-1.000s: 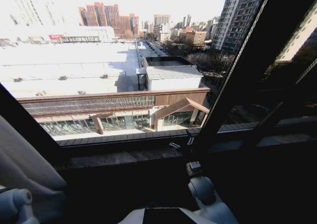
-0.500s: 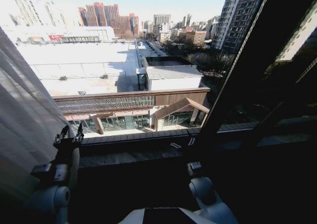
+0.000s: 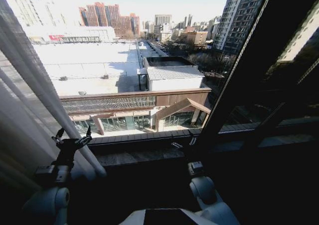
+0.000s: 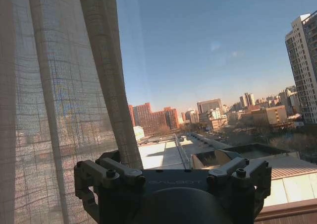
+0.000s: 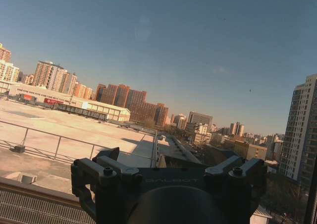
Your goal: Open the curtains by pulling them apart, changing their state from closed to fully open.
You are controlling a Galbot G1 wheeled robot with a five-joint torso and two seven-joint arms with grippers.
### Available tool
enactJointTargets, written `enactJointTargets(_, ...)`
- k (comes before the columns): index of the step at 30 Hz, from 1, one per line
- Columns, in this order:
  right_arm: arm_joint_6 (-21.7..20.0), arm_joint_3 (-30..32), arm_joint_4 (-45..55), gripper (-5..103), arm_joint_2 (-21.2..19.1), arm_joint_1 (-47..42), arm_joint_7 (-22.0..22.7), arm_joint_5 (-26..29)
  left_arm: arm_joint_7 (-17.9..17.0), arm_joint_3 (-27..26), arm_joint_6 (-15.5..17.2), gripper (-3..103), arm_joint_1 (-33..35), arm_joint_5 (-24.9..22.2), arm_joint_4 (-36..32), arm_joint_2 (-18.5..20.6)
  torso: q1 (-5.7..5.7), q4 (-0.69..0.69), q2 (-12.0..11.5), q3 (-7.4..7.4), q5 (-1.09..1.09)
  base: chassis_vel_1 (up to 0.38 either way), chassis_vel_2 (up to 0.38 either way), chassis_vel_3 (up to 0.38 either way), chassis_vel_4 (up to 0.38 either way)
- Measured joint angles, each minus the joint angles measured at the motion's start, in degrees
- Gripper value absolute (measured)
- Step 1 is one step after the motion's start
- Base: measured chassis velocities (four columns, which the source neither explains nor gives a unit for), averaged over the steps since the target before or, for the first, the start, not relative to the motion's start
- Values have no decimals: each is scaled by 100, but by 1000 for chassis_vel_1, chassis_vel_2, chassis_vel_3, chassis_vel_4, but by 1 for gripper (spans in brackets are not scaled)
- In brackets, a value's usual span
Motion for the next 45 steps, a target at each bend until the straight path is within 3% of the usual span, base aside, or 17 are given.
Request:
enactJointTargets(9, 0, -3, -1, 100, -8, -2, -1, -3, -114, -4, -169, 100, 7, 87, -84, -29, 0, 0, 0, 0, 0, 0, 0, 0, 0)
enactJointTargets(12, 0, -10, -4, 100, -15, -8, -1, -3, -594, 30, -121, 100, -144, 94, -10, 35, 0, 0, 0, 0, 0, 0, 0, 0, 0)
enactJointTargets(13, 0, -10, -4, 100, -15, -8, -1, -3, -594, 30, -121, 100, -144, 94, -10, 35, 0, 0, 0, 0, 0, 0, 0, 0, 0)
enactJointTargets(16, 2, 0, -1, 100, -62, -37, 1, -2, -1434, 85, 344, 100, -448, -18, 143, 233, 0, 0, 0, 0, -1, 0, 0, 0, 0)
enactJointTargets(22, 3, 8, 17, 100, -93, -26, 3, 0, -1402, 70, 428, 101, -617, -87, 301, 459, 0, -1, 0, 0, -1, 0, 0, 0, 0)
enactJointTargets(25, 3, -2, 18, 100, -87, -8, 2, -3, -817, 78, 336, 88, -523, -23, 293, 421, 0, -1, 0, 0, 0, 0, 0, 0, 0)
enactJointTargets(26, 3, -7, 16, 100, -81, -7, 2, -5, -713, 96, 287, 88, -490, 2, 277, 370, 0, 0, 0, 0, 0, 0, 0, 0, 0)
enactJointTargets(30, 10, -3, -13, 100, -75, -25, 4, -6, -684, 119, 270, 71, -438, 29, 241, 250, 0, 0, 0, 0, 0, 0, 0, 0, 0)
enactJointTargets(32, 34, 14, -51, 100, -77, -37, 19, -6, -730, 85, 264, 60, -426, 33, 235, 250, 0, 0, 0, 0, 0, 0, 0, 0, 0)
enactJointTargets(34, 47, 23, -69, 100, -77, -41, 34, -6, -758, 57, 262, 60, -427, 33, 230, 272, 0, 0, 0, 0, 1, 0, 0, 0, 0)
enactJointTargets(37, 60, 37, -96, 100, -75, -53, 63, -8, -946, 14, 262, 44, -464, 39, 205, 325, 0, -1, 0, 0, 0, 0, 0, 0, 0)
enactJointTargets(38, 60, 37, -96, 100, -75, -53, 63, -8, -946, 14, 262, 44, -464, 39, 205, 325, 0, -1, 0, 0, 0, 0, 0, 0, 0)
enactJointTargets(40, 63, 40, -109, 100, -69, -52, 71, -12, -1160, 13, 272, 38, -505, 72, 201, 347, 0, 0, 0, 0, 0, 0, 0, 0, 0)
enactJointTargets(41, 63, 40, -119, 100, -60, -50, 72, -18, -1312, 12, 321, 27, -547, 75, 201, 370, 0, 0, 0, 0, 0, 0, 0, 0, 0)
enactJointTargets(43, 63, 40, -122, 100, -56, -49, 73, -22, -1389, 6, 353, 27, -573, 73, 200, 387, 0, 0, 0, 0, 0, 0, 0, 0, 0)
enactJointTargets(45, 63, 33, -137, 100, -43, -47, 73, -50, -1665, -48, 441, 17, -671, 64, 228, 452, 0, 0, 0, 0, 0, 0, 0, 0, 0)
